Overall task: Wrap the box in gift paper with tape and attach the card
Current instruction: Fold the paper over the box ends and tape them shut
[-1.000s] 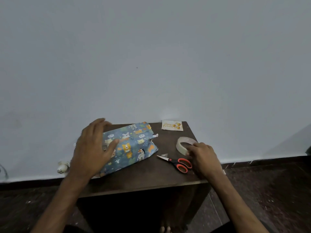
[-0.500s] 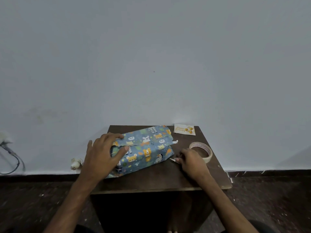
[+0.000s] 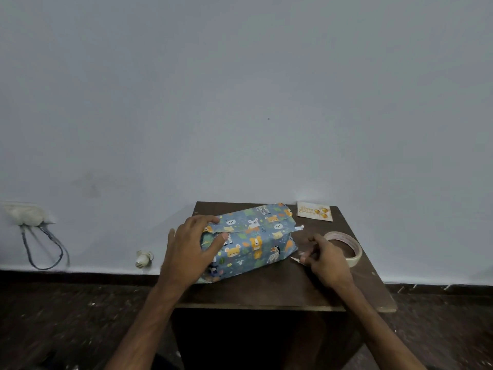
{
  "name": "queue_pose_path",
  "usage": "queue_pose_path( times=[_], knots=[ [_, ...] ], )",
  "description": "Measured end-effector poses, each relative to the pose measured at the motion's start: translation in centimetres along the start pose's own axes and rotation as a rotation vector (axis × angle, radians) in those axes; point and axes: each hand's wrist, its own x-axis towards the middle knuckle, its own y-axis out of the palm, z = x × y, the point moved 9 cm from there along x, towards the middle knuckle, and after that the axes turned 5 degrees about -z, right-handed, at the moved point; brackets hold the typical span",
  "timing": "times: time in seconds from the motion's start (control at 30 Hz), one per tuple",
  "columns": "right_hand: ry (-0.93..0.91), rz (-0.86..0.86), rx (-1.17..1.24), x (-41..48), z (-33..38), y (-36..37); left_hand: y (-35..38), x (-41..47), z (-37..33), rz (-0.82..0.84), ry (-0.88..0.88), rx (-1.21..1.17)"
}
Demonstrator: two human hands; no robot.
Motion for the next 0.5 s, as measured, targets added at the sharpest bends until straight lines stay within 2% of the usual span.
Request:
queue_pose_path(
  times=[0.13, 0.33, 0.5],
  knots=[
    [0.006, -0.006, 0.06, -0.13, 0.02, 0.29, -0.1, -0.13, -0.35, -0.008, 0.019, -0.039],
    [-0.009, 0.043, -0.039, 0.12, 0.02, 0.49, -0.87, -0.14, -0.06, -0.006, -0.001, -0.024],
    [-0.031, -0.041, -0.046, -0.02, 0.44, -0.33, -0.82, -0.22, -0.78, -0.008, 0.042, 0.051]
  ],
)
